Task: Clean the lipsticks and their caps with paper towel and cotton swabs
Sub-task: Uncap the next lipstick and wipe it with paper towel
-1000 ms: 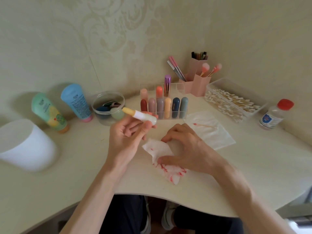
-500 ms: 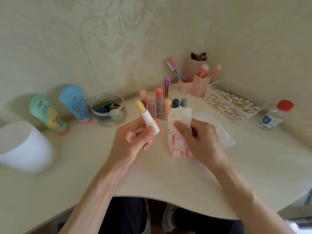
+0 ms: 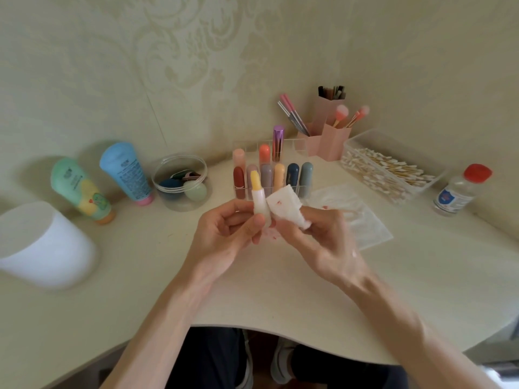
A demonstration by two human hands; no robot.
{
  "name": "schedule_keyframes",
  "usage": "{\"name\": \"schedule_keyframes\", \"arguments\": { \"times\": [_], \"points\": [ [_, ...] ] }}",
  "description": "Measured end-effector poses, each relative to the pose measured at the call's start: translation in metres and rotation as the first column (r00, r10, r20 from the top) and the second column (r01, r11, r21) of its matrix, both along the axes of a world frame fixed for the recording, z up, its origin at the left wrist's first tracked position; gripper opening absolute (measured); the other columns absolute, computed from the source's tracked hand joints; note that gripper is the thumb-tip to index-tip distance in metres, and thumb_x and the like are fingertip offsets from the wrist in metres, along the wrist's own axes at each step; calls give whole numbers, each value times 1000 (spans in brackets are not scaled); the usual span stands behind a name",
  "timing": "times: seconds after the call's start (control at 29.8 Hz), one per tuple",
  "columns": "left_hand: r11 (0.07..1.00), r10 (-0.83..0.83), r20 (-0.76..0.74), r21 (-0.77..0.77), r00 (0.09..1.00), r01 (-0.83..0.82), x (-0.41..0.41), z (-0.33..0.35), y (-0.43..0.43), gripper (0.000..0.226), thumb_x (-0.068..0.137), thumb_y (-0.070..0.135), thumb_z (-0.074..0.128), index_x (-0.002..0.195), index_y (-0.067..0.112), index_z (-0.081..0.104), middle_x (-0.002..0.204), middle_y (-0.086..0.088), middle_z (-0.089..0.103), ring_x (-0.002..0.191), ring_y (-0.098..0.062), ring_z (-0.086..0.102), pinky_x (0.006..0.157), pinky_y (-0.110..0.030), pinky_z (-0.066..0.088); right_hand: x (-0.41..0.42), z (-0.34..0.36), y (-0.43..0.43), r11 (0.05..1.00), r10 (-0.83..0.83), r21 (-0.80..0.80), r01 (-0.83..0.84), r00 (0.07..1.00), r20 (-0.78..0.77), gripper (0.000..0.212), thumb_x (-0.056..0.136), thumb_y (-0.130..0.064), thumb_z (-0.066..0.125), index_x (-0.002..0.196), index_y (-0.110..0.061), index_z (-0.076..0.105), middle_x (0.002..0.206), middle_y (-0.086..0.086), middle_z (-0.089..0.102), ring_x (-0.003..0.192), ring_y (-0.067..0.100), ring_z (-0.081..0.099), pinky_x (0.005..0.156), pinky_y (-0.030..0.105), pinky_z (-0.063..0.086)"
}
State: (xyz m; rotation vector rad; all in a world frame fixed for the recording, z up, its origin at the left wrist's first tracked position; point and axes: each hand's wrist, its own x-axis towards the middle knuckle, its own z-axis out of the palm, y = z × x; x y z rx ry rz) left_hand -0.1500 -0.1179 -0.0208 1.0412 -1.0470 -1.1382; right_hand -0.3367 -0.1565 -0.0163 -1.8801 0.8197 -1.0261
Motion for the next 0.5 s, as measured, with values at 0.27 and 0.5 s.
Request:
{"name": "schedule_keyframes", "arguments": {
  "times": [0.27, 0.5],
  "points": [
    [1000, -3, 86, 7, 996, 3, 1, -4, 0, 31, 80, 19, 75, 106, 3, 73, 95, -8, 80, 86, -13, 75, 73, -16, 55, 3, -2, -4, 957, -9, 284, -58, 974, 226, 25, 99, -17, 69, 118, -2, 78, 110, 10, 80, 108, 33, 76, 99, 50, 59],
    [999, -22, 57, -27, 998, 23, -2, -5, 0, 32, 81, 14, 72, 103, -9, 69, 74, 5, 75, 59, -1, 63, 59, -10, 45, 2, -2, -6, 952, -73, 304, -39, 935, 346, 22, 83, -1, 80, 105, 4, 79, 106, 11, 81, 103, 27, 78, 90, 32, 61]
  ]
}}
